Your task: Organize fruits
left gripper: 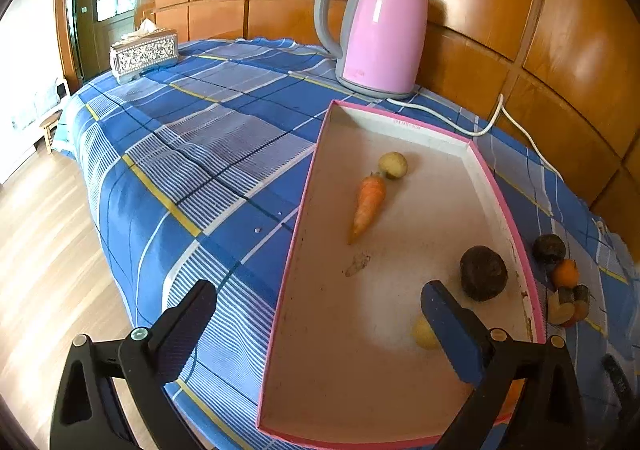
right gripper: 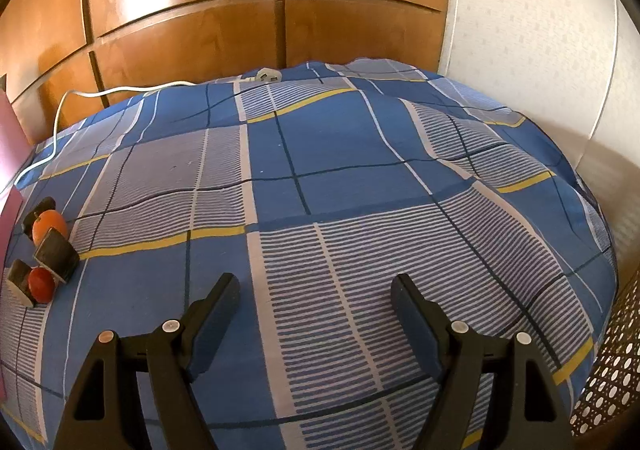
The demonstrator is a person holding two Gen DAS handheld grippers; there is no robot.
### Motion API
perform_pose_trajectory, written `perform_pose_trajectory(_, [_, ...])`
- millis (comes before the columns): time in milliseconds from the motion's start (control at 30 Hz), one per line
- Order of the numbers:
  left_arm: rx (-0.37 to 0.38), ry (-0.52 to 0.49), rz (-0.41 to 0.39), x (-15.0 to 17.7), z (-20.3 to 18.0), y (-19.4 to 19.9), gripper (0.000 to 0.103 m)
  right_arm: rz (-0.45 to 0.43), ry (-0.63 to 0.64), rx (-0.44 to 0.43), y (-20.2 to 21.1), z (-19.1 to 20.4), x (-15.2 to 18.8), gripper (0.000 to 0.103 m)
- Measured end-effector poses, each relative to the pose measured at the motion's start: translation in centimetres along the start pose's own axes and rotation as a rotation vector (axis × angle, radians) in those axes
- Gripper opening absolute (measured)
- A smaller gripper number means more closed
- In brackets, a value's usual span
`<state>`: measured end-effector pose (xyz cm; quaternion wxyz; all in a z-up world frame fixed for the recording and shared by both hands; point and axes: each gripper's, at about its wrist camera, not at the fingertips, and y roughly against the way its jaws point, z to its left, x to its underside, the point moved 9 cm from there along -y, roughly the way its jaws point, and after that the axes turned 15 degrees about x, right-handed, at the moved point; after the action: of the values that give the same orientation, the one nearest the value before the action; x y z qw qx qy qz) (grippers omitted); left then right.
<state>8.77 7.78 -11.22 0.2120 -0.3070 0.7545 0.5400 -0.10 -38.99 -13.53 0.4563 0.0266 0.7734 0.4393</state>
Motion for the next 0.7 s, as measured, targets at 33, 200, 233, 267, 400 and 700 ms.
perform_pose_trajectory(33, [0.001,-0.001,0.001,0.0,0.0,0.0,0.103,0.002,0.003,-0.004,0.0,0.1,0.0,0.079])
perform_pose_trajectory(200, [0.003,-0.003,0.008,0.1,0.0,-0.2,0.103,0.005,0.021,-0.027,0.4,0.7,0.1,0.079])
perform_pose_trajectory(233, [0.002,-0.004,0.008,0.1,-0.1,-0.2,0.103,0.007,0.027,-0.037,0.5,1.0,0.2,0.079])
perform_pose_trajectory(267, [0.002,-0.006,0.008,0.1,-0.1,-0.2,0.103,0.009,0.031,-0.049,0.7,1.2,0.2,0.079])
perform_pose_trajectory(400, [0.009,-0.004,0.014,0.2,-0.1,-0.3,0.103,0.019,0.07,-0.196,2.2,3.7,0.4,0.075])
perform_pose_trajectory(700, [0.019,-0.002,0.02,0.3,-0.3,-0.4,0.103,0.058,0.253,-0.548,7.2,11.9,1.9,0.034])
